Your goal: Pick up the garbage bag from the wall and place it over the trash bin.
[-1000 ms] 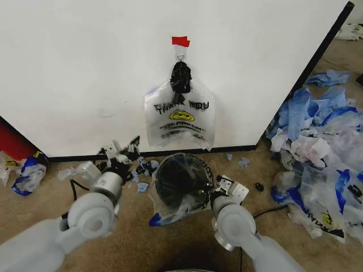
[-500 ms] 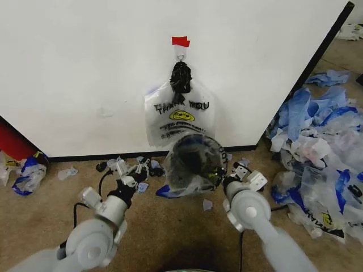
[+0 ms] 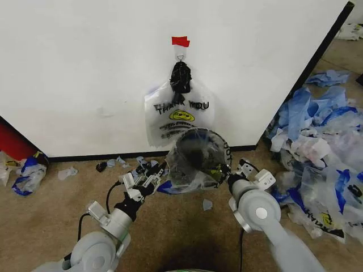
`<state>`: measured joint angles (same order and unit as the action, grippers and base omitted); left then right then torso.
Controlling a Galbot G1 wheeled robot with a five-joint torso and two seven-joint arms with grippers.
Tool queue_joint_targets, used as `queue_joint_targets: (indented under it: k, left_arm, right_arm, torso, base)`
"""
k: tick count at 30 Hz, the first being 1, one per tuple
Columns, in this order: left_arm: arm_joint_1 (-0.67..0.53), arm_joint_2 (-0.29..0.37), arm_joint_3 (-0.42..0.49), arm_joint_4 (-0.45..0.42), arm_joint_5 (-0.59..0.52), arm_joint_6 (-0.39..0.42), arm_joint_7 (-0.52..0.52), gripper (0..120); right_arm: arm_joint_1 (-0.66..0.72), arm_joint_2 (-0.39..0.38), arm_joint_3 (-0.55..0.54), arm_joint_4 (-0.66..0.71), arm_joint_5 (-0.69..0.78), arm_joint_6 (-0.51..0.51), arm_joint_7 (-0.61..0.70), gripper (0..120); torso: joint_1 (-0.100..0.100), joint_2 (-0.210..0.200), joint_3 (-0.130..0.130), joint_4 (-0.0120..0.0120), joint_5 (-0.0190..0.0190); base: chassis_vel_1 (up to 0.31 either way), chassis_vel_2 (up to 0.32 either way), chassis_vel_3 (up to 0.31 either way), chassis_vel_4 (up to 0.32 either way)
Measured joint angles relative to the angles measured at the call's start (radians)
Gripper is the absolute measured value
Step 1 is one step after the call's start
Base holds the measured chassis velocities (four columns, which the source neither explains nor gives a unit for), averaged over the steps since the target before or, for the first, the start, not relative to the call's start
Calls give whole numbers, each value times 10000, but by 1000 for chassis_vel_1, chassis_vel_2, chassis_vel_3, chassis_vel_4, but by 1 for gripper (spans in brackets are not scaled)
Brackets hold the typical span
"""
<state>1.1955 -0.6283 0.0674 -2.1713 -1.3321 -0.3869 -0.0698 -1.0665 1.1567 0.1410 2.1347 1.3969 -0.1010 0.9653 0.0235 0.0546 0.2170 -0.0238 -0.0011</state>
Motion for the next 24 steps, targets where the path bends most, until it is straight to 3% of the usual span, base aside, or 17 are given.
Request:
queue_joint_targets:
  k: [9, 24]
  left_arm:
    - [-193, -171, 305, 117, -2, -145, 242, 98]
    - [-1305, -257, 1076, 331, -144, -268, 137, 96]
  right_arm:
    - [16, 47, -94, -59, -107, -10, -60, 0]
    - [-41, 123, -160, -75, -271, -34, -121, 0]
  torso:
    - [0, 0, 0, 2, -1]
    - [0, 0, 0, 2, -2]
  base:
    - [0, 0, 0, 0]
    - [0, 0, 0, 0]
